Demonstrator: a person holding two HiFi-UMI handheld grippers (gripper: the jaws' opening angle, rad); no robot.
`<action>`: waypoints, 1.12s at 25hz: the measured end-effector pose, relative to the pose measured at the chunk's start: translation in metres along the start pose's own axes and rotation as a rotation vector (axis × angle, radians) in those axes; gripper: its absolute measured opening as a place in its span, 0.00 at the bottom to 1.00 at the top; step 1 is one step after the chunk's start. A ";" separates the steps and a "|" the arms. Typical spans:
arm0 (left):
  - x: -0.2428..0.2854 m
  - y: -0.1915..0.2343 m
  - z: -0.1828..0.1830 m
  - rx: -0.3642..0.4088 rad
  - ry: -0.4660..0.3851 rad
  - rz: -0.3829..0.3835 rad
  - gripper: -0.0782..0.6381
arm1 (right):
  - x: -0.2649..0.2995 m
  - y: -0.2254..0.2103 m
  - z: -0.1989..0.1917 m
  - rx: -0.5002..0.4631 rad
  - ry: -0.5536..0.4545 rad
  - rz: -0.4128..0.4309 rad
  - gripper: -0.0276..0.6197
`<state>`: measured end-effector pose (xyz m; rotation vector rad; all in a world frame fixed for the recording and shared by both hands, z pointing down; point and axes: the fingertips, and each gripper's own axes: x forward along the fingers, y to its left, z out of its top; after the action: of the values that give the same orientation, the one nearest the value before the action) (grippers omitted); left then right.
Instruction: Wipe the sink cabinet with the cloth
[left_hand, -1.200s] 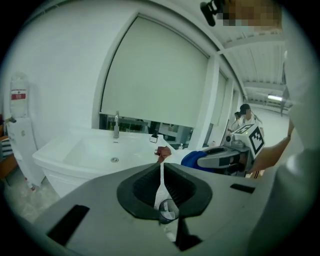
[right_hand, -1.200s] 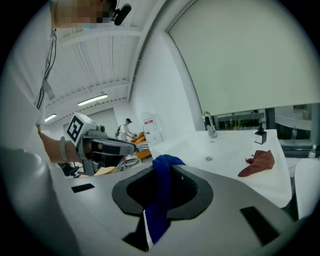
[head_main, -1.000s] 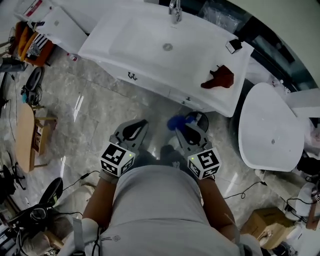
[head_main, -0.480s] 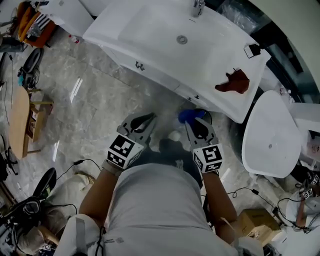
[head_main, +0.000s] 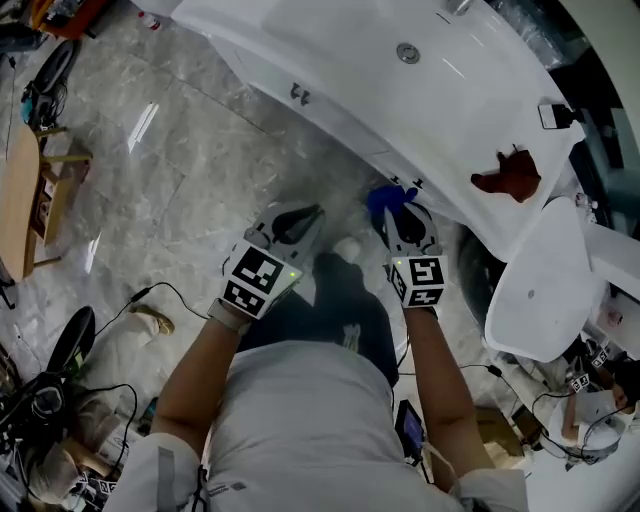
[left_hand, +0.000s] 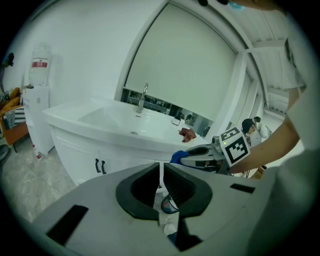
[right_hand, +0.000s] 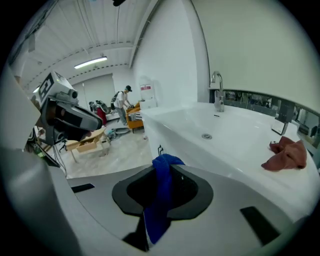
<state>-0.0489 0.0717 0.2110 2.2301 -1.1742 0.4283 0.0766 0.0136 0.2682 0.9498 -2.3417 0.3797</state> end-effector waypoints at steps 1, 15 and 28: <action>0.004 0.006 -0.006 -0.006 0.005 0.004 0.12 | 0.010 -0.004 -0.005 0.001 0.009 -0.010 0.13; 0.031 0.059 -0.075 -0.113 0.019 0.035 0.12 | 0.091 -0.055 -0.055 0.126 0.086 -0.145 0.13; 0.062 0.086 -0.109 -0.098 0.063 -0.010 0.12 | 0.120 -0.107 -0.083 0.380 0.036 -0.344 0.13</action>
<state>-0.0872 0.0612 0.3579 2.1233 -1.1265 0.4246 0.1163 -0.0894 0.4117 1.4831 -2.0562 0.7058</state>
